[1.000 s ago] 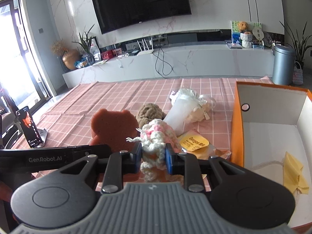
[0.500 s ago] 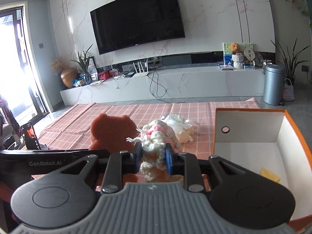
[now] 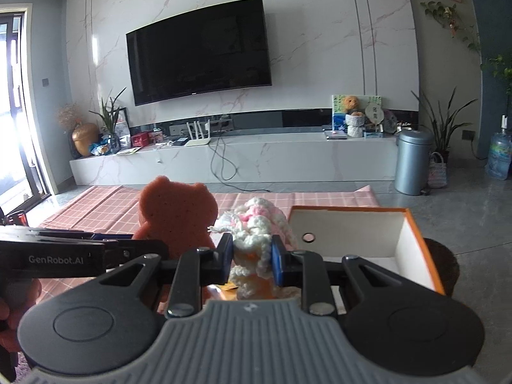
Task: Organize soft objects
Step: 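Carry the sponge and crocheted toy over the orange box and release them inside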
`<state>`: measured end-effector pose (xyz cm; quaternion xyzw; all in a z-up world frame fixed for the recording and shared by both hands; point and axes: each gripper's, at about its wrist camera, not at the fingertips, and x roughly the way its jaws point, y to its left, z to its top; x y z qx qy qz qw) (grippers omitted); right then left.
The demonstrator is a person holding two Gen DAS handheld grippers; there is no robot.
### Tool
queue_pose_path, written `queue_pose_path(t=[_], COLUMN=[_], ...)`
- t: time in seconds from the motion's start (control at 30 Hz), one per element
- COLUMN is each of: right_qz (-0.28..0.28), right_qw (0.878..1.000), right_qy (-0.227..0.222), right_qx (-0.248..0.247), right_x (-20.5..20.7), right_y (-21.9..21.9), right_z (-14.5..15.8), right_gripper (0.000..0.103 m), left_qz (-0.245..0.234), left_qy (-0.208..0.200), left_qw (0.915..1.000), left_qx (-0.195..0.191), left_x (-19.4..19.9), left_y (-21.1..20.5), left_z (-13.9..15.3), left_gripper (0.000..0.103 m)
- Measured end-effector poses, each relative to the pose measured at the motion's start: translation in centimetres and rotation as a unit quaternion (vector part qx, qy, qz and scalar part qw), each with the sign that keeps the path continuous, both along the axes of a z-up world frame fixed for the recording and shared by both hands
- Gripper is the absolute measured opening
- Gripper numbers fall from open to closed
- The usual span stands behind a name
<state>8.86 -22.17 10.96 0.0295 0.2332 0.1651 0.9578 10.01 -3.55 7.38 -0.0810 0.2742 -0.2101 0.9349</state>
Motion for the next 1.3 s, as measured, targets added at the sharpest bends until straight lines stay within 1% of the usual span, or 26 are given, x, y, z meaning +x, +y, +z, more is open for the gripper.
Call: queue_pose_path(t=[0.27, 0.43, 0.6, 1.0, 1.3], right_qz=[-0.034, -0.057, -0.077, -0.089, -0.067], right_qw=[0.999, 0.998, 0.996, 0.991, 0.988], right_qy=[-0.006, -0.003, 0.006, 0.066, 0.096], right_qx=[-0.027, -0.041, -0.054, -0.068, -0.096], right_x=[-0.4, 0.1, 0.7, 4.5, 7.6], right_y=[-3.0, -5.4, -7.4, -11.2, -11.9], right_z=[0.4, 0.5, 0.1, -2.4, -4.5], right_gripper=[0.023, 0.023, 0.023, 0.023, 0.023], left_qz=[-0.055, -0.088, -0.112, -0.146, -0.16], left_qy=[-0.003, -0.002, 0.007, 0.042, 0.065], left_qw=[0.9983, 0.9954, 0.9916, 0.9803, 0.9696], left_qx=[0.02, 0.039, 0.064, 0.127, 0.173], left_x=[1.6, 2.6, 4.0, 6.9, 8.7], left_y=[-4.5, -7.1, -9.9, -14.3, -16.2], left_z=[0.2, -0.1, -0.8, -3.5, -5.6], left_gripper=[0.042, 0.042, 0.042, 0.042, 0.042])
